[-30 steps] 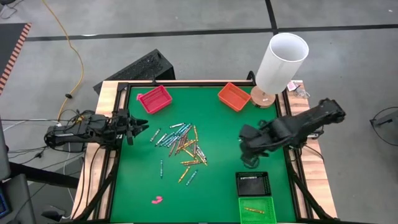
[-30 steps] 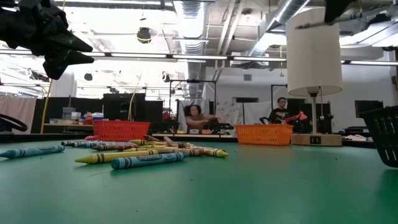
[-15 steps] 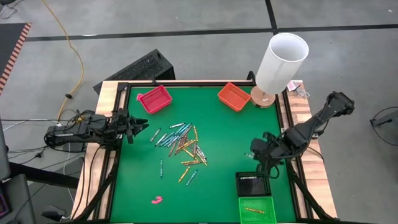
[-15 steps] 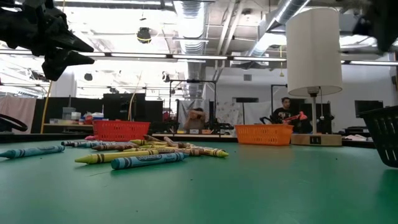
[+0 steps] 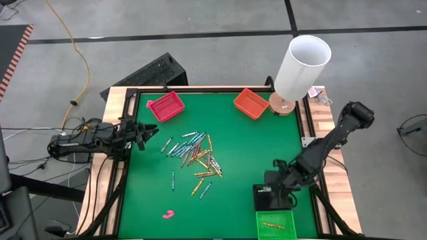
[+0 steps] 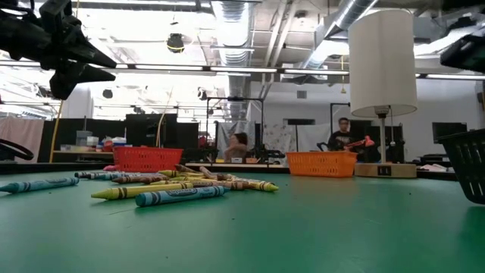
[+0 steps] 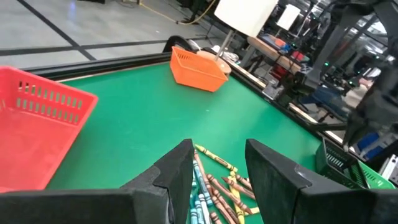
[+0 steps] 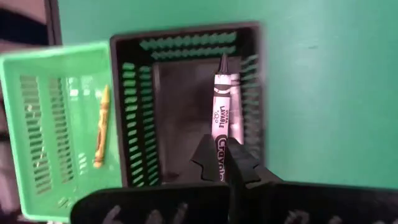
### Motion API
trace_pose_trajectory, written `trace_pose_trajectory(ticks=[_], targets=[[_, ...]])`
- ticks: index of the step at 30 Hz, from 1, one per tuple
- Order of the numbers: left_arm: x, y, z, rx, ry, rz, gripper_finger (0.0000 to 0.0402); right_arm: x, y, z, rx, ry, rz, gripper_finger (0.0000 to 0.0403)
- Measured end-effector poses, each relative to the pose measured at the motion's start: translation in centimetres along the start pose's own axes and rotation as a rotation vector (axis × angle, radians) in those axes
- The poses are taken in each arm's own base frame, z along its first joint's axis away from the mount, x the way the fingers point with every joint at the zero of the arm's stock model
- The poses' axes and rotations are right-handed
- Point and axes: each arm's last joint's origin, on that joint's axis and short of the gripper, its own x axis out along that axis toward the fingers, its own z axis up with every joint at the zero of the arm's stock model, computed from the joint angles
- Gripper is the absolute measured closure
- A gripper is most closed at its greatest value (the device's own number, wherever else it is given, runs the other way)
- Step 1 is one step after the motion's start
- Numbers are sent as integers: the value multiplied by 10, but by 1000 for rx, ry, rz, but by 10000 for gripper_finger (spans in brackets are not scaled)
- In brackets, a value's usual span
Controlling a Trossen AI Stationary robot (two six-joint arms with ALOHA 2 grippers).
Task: Sort crayons
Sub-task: Put the black crayon into the black bin, then put the yellow crayon into the green bin
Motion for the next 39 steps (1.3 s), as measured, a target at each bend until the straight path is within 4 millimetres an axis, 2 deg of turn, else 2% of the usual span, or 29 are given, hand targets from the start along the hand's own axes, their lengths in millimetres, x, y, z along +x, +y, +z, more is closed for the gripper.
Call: trace_pose_trajectory(ticks=[7, 12, 23, 28, 31, 34, 39], targets=[[0, 1, -1, 4, 7, 7, 266, 29, 9, 1, -56, 115, 19, 403], [0, 1, -1, 8, 9, 21, 266, 40, 11, 2, -58, 132, 6, 401], [0, 1, -1, 8, 9, 20, 266, 38, 14, 5, -48, 107, 29, 339], [0, 1, -1, 8, 9, 20, 266, 34, 17, 10, -42, 92, 42, 327], [0, 1, -1, 8, 9, 20, 266, 25, 20, 22, -18, 52, 66, 326], [0, 1, -1, 11, 11, 16, 266, 10, 19, 45, 24, -21, 96, 326], [0, 0, -2, 10, 25, -8, 266, -19, 0, 92, 166, -255, 46, 326]])
